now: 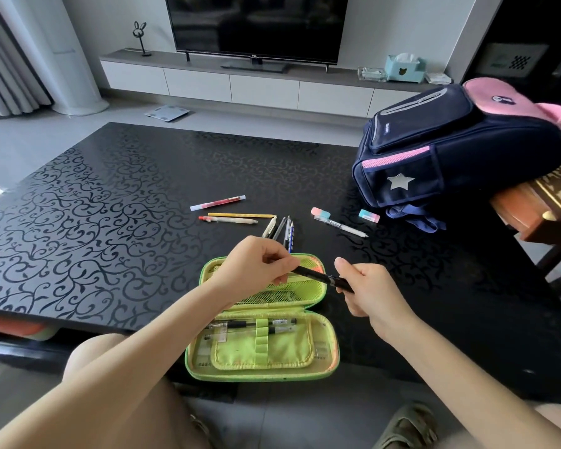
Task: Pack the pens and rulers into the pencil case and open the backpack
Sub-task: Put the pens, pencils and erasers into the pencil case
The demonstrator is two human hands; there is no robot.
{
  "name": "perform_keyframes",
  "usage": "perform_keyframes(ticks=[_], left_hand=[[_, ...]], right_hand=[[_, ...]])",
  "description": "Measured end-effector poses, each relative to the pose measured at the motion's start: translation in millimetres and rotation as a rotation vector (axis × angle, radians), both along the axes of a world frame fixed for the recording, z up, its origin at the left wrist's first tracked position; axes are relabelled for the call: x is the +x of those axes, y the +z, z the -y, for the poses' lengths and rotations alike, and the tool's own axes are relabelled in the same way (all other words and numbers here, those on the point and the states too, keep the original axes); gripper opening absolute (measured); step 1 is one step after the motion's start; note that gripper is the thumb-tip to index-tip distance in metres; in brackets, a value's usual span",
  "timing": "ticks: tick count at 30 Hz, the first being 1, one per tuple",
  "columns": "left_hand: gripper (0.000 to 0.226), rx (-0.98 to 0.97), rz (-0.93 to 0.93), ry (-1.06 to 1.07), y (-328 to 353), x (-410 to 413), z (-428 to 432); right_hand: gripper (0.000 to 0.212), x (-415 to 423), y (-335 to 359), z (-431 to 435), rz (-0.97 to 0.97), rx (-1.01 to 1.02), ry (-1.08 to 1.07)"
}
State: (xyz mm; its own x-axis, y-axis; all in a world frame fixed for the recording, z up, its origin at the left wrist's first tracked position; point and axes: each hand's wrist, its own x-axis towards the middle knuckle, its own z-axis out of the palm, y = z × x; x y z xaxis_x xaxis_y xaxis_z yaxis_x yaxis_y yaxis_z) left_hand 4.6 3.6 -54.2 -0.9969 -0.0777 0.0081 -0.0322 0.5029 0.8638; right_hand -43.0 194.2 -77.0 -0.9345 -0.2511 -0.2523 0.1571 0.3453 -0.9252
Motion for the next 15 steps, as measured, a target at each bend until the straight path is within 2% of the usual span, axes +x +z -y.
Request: perform_keyframes(ticks=[3, 5, 7, 11, 15], left_hand=[[0.016, -0.102, -0.076, -0.027, 4.3, 3.6, 0.3], [0.013, -0.116, -0.077, -0.051, 5.9, 4.5, 1.3], [0.015, -0.004, -0.055, -0.011, 5.3, 4.2, 3.9], [0.051, 0.438, 0.045, 0.115, -8.6, 10.4, 9.4], [0.044, 0.673, 0.072, 0.066, -26.1, 22.6, 4.9]], right_hand=[[0.038, 5.2, -5.2, 1.0, 0.491, -0.18, 0.021], [0.036, 9.0, -9.1, 2.2, 0.722, -0.29, 0.011], [0.036, 11.2, -12.2, 5.6, 0.784, -0.37, -0.021], [0.042, 16.2, -13.4, 18.2, 0.765, -0.469, -0.071], [0.041, 23.7, -16.9, 27.6, 0.787, -0.507, -0.074]])
